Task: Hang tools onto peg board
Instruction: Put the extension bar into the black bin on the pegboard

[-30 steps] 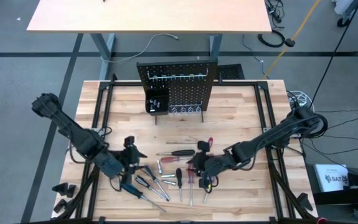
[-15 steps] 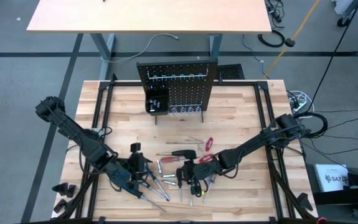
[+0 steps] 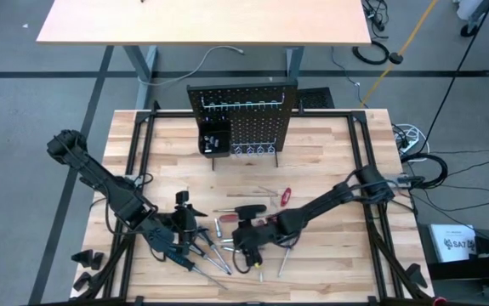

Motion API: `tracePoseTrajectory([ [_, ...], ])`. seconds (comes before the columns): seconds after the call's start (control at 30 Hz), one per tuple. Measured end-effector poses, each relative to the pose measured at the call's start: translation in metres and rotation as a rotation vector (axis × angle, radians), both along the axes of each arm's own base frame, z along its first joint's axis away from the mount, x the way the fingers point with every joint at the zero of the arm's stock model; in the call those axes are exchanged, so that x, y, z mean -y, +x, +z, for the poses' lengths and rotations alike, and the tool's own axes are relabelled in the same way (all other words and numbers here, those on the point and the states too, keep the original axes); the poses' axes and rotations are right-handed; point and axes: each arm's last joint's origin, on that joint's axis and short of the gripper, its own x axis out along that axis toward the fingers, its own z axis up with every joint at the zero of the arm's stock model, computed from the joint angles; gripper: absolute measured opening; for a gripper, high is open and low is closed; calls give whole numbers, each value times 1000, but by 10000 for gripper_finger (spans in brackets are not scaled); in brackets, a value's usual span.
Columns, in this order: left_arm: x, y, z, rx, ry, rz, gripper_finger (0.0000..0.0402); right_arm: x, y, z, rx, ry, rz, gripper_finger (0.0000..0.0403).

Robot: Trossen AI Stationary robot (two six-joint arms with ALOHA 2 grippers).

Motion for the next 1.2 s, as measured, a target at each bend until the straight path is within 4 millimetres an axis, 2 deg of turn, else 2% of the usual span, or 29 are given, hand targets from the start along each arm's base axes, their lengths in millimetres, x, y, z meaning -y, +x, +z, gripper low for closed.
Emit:
tracePoseTrajectory([
  [0.37, 0, 0, 0, 3, 2, -3, 189, 3, 4, -10, -39, -2, -22, 151],
  [0.63, 0, 0, 0, 4, -2, 0, 189, 2, 5, -30, -76, -16, -30, 134],
  [0.77, 0, 0, 0, 5, -4, 2, 189, 2, 4, -30, -100, -17, -44, 109],
  [0.93, 0, 0, 0, 6, -5, 2, 189, 4, 1, -29, -117, -38, -54, 50],
  [1.07, 0, 0, 0, 5, -7, 1, 189, 4, 1, -29, -119, -43, -56, 50],
  [1.2, 1, 0, 1, -2, -27, -17, 189, 8, -7, -19, -176, -72, -63, 50],
])
